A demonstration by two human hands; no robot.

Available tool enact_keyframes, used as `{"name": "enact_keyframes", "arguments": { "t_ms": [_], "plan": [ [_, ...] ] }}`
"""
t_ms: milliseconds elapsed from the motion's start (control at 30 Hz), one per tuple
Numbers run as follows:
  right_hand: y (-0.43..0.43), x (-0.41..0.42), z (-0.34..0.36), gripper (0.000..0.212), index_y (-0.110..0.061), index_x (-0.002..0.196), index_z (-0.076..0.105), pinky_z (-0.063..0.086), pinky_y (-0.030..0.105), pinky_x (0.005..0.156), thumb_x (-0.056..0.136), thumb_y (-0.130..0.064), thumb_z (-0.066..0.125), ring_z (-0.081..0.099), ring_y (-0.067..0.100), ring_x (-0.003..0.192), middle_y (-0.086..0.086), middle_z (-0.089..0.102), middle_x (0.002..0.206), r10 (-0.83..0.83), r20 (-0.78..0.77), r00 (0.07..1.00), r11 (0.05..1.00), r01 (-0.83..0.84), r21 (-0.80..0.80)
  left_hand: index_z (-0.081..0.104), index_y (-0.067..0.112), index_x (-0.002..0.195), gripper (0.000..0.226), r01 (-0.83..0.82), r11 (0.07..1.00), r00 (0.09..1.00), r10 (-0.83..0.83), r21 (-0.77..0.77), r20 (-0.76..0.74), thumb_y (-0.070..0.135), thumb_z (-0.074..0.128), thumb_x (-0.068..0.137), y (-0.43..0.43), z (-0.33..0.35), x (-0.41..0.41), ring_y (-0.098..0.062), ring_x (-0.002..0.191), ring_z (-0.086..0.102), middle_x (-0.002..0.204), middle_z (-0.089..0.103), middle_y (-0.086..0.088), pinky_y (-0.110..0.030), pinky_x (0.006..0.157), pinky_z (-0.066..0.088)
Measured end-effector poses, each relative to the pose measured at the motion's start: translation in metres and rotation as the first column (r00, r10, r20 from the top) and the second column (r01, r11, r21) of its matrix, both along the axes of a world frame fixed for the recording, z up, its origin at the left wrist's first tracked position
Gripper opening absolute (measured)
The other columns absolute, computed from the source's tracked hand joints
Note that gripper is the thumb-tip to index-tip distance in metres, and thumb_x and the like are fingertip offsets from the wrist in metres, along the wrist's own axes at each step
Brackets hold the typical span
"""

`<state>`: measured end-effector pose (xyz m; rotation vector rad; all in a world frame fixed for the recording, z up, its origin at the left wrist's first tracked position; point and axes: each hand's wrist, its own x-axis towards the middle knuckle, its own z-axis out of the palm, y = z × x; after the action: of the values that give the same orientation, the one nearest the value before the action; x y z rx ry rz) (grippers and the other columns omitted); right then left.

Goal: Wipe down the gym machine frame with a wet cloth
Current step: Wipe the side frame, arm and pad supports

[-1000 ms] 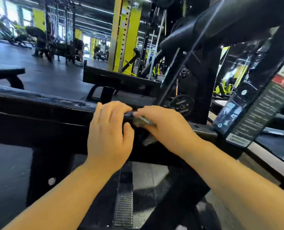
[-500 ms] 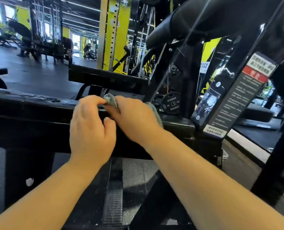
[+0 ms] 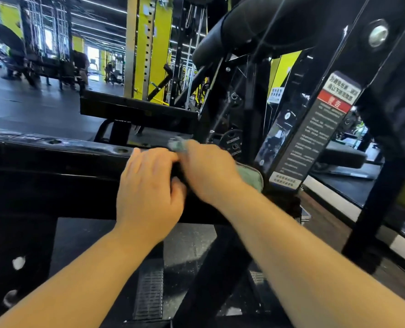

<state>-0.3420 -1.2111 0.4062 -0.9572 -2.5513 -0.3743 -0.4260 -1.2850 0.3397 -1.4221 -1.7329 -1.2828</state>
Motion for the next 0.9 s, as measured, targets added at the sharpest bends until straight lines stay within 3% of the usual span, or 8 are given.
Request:
{"name": "enact_keyframes", "arguments": {
  "t_ms": [133, 233, 367, 500, 567, 733, 833, 900],
  "plan": [
    [-0.006, -0.006, 0.0, 0.034, -0.018, 0.116, 0.053, 0.037, 0.033, 0.067, 0.101, -0.041, 0.032, 0.059, 0.026, 0.095, 0.004, 0.065, 0.103, 0.211, -0.102, 0.972, 0.965, -0.224, -0.135, 0.053, 0.004, 0.103, 0.037, -0.077, 0.994, 0.992, 0.069, 0.072, 0.102, 0.022, 0.036, 0.076, -0.007, -0.001, -0.007, -0.023, 0.095, 0.046, 0.1, 0.054, -0.01, -0.03, 0.088, 0.033],
    [0.021, 0.035, 0.004, 0.034, -0.024, 0.107, 0.05, 0.038, 0.033, 0.07, 0.1, -0.049, 0.03, 0.052, 0.02, 0.082, -0.003, 0.055, 0.088, 0.104, -0.085, 0.991, 0.959, -0.122, -0.254, 0.057, 0.008, 0.102, 0.035, -0.124, 0.992, 0.992, 0.124, -0.019, -0.007, 0.024, 0.035, 0.079, -0.002, -0.005, -0.007, -0.027, 0.099, 0.051, 0.099, 0.058, -0.006, -0.038, 0.11, 0.019],
    [0.031, 0.058, -0.005, 0.031, -0.02, 0.111, 0.046, 0.029, 0.032, 0.065, 0.102, -0.039, 0.024, 0.039, 0.016, 0.065, -0.009, 0.04, 0.075, -0.038, -0.091, 0.995, 0.989, 0.024, -0.149, 0.06, 0.013, 0.101, 0.035, -0.152, 0.988, 0.988, 0.15, -0.037, -0.044, 0.025, 0.036, 0.079, 0.007, -0.007, -0.001, -0.027, 0.102, 0.053, 0.099, 0.06, -0.002, -0.039, 0.114, 0.011],
    [0.012, 0.014, -0.015, 0.039, -0.021, 0.123, 0.047, 0.028, 0.037, 0.066, 0.1, -0.034, 0.019, 0.046, 0.025, 0.081, 0.001, 0.053, 0.102, -0.13, -0.053, 0.99, 0.989, 0.133, 0.068, 0.057, 0.009, 0.106, 0.037, -0.103, 0.994, 0.995, 0.102, 0.048, 0.011, 0.021, 0.035, 0.08, -0.001, -0.01, -0.008, -0.022, 0.106, 0.046, 0.104, 0.058, -0.005, -0.04, 0.115, 0.013],
    [-0.005, -0.018, -0.02, 0.037, -0.021, 0.117, 0.051, 0.029, 0.04, 0.069, 0.099, -0.037, 0.023, 0.055, 0.028, 0.093, 0.004, 0.058, 0.109, -0.037, -0.11, 0.993, 0.993, 0.049, 0.11, 0.055, 0.004, 0.106, 0.036, -0.104, 0.99, 0.992, 0.096, 0.098, 0.076, 0.016, 0.035, 0.079, -0.008, -0.007, -0.015, -0.021, 0.102, 0.042, 0.103, 0.057, -0.01, -0.044, 0.111, 0.023],
    [-0.033, -0.046, -0.025, 0.034, -0.016, 0.113, 0.055, 0.036, 0.038, 0.073, 0.101, -0.038, 0.032, 0.056, 0.028, 0.098, 0.005, 0.06, 0.111, 0.261, -0.233, 0.937, 0.965, -0.254, 0.058, 0.056, -0.003, 0.106, 0.031, -0.128, 0.971, 0.964, 0.075, 0.2, 0.254, 0.004, 0.039, 0.081, -0.017, -0.001, -0.025, -0.02, 0.099, 0.04, 0.103, 0.057, -0.017, -0.025, 0.088, 0.028],
    [-0.014, -0.006, -0.018, 0.035, -0.021, 0.127, 0.051, 0.034, 0.033, 0.075, 0.101, -0.039, 0.035, 0.052, 0.021, 0.109, -0.001, 0.057, 0.122, 0.304, -0.183, 0.935, 0.95, -0.311, -0.013, 0.057, 0.002, 0.104, 0.033, -0.07, 0.987, 0.985, 0.046, 0.146, 0.165, 0.015, 0.037, 0.082, -0.008, -0.002, -0.013, -0.021, 0.102, 0.043, 0.104, 0.058, -0.012, -0.027, 0.099, 0.024],
    [0.006, 0.025, -0.015, 0.033, -0.021, 0.116, 0.053, 0.034, 0.033, 0.073, 0.101, -0.042, 0.033, 0.054, 0.021, 0.102, -0.003, 0.058, 0.106, 0.19, -0.184, 0.964, 0.973, -0.209, -0.092, 0.058, 0.006, 0.104, 0.034, -0.042, 0.995, 0.996, 0.035, 0.085, 0.085, 0.02, 0.035, 0.084, 0.0, -0.004, -0.006, -0.024, 0.106, 0.047, 0.105, 0.059, -0.008, -0.033, 0.111, 0.016]
  ]
}}
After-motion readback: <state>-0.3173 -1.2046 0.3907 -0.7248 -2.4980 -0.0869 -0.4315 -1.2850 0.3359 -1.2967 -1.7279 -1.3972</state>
